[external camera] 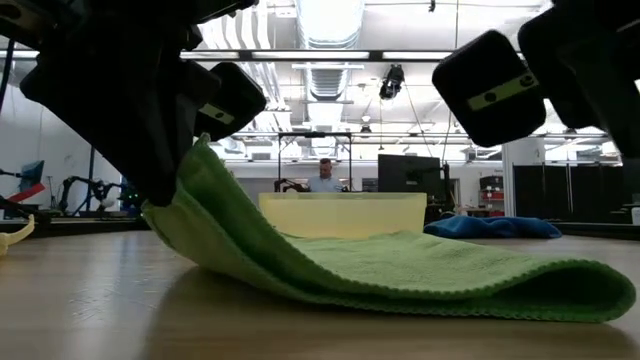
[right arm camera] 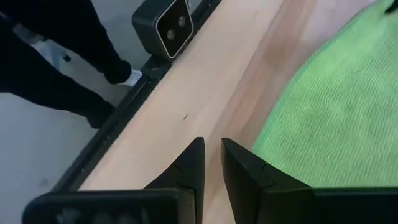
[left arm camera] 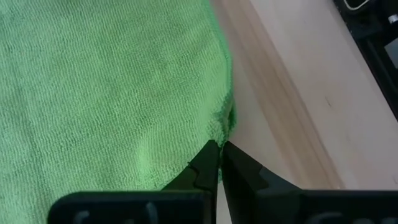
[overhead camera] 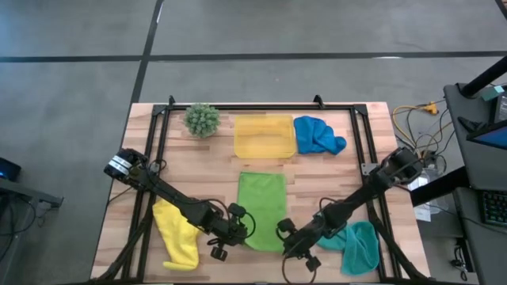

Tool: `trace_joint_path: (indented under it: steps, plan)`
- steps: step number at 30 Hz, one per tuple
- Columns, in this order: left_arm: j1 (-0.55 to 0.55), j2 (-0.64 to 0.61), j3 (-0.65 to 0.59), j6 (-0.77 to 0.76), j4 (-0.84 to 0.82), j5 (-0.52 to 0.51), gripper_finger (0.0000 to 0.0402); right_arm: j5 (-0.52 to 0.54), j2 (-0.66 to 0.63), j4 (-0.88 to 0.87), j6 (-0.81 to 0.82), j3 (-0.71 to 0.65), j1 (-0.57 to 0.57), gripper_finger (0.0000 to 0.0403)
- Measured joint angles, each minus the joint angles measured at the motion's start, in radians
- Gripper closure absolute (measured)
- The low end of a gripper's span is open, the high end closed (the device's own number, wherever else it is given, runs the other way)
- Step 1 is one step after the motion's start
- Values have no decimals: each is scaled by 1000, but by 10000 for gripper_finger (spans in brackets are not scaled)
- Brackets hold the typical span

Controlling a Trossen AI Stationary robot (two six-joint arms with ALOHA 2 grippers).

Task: Fold microfiber towels
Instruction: Fold the green towel

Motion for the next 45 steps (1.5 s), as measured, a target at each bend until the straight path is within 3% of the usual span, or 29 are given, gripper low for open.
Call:
trace_joint_path:
  steps: [6,13,19,25,29,33,38,45]
  plan:
    - [0,0,0,-19,10,0,402,-74,0,-9,130,2,-12,351]
    - [0,0,0,-24,10,9,402,-72,-44,5,268,4,-14,351]
    - [0,0,0,-45,10,10,402,-38,-120,51,300,34,-22,351]
    - [0,0,0,-46,17,10,401,68,-169,-29,395,103,-47,344]
    - [0,0,1,-46,24,10,402,5,-169,-72,464,119,-94,300]
    - [0,0,1,-45,25,10,401,-6,-167,-100,512,115,-118,217]
    - [0,0,1,-45,25,10,401,14,-167,-173,359,114,-103,133]
    - [0,0,1,-45,29,9,402,103,-143,-216,108,88,-31,122]
